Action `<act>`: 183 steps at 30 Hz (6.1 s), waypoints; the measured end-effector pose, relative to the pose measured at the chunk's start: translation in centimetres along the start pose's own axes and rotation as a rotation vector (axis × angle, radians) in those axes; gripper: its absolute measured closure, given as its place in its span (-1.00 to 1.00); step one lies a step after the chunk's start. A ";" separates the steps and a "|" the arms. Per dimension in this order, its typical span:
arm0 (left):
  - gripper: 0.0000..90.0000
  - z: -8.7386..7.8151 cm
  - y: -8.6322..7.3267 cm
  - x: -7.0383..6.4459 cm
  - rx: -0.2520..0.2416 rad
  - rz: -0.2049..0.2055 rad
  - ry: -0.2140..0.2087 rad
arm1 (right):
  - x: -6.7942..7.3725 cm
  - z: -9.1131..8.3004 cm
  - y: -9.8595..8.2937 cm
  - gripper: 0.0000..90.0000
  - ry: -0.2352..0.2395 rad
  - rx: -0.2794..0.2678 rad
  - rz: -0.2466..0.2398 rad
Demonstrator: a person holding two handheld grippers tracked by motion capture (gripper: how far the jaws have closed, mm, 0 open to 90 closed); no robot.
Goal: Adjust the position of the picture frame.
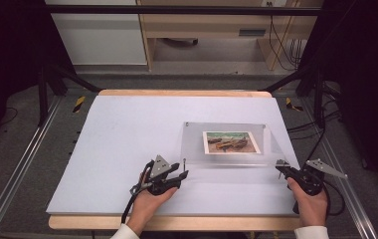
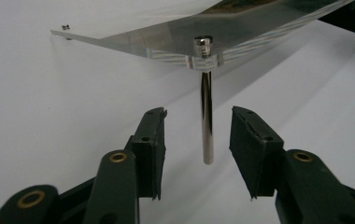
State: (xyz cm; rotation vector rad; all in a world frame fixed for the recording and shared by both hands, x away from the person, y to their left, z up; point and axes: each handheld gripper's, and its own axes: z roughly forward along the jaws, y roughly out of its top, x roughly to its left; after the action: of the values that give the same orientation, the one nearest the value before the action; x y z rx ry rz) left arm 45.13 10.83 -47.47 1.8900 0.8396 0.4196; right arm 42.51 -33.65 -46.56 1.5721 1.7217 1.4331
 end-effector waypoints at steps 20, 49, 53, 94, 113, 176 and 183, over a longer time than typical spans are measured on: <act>0.82 0.9 0.7 0.3 -0.125 -0.113 -0.058 | -0.1 0.0 0.0 0.83 0.006 -0.005 -0.003; 0.83 1.3 2.4 0.6 -0.073 -0.126 -0.056 | 0.3 0.3 0.7 0.88 -0.016 -0.006 -0.145; 0.79 1.9 2.6 0.7 -0.070 -0.128 -0.062 | 0.3 0.3 0.7 0.87 -0.020 -0.006 -0.145; 0.84 -8.6 2.3 7.4 -0.145 -0.117 0.042 | 11.7 4.6 2.5 0.89 0.030 -0.070 -0.201; 0.84 -8.9 1.0 8.8 -0.179 -0.125 0.042 | 13.4 5.6 1.3 0.89 0.006 -0.086 -0.201; 0.86 -8.8 -1.4 9.7 -0.023 -0.125 0.087 | 14.4 6.7 -1.7 0.89 0.012 0.014 -0.218; 0.86 -8.7 -1.6 9.5 -0.007 -0.129 0.097 | 14.3 6.7 -1.8 0.89 0.022 0.024 -0.203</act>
State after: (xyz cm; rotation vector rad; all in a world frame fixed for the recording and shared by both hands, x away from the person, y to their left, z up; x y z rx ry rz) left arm 45.88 23.69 -45.64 1.8087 1.0172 0.4370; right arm 43.08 -17.75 -46.05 1.3532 1.8575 1.3384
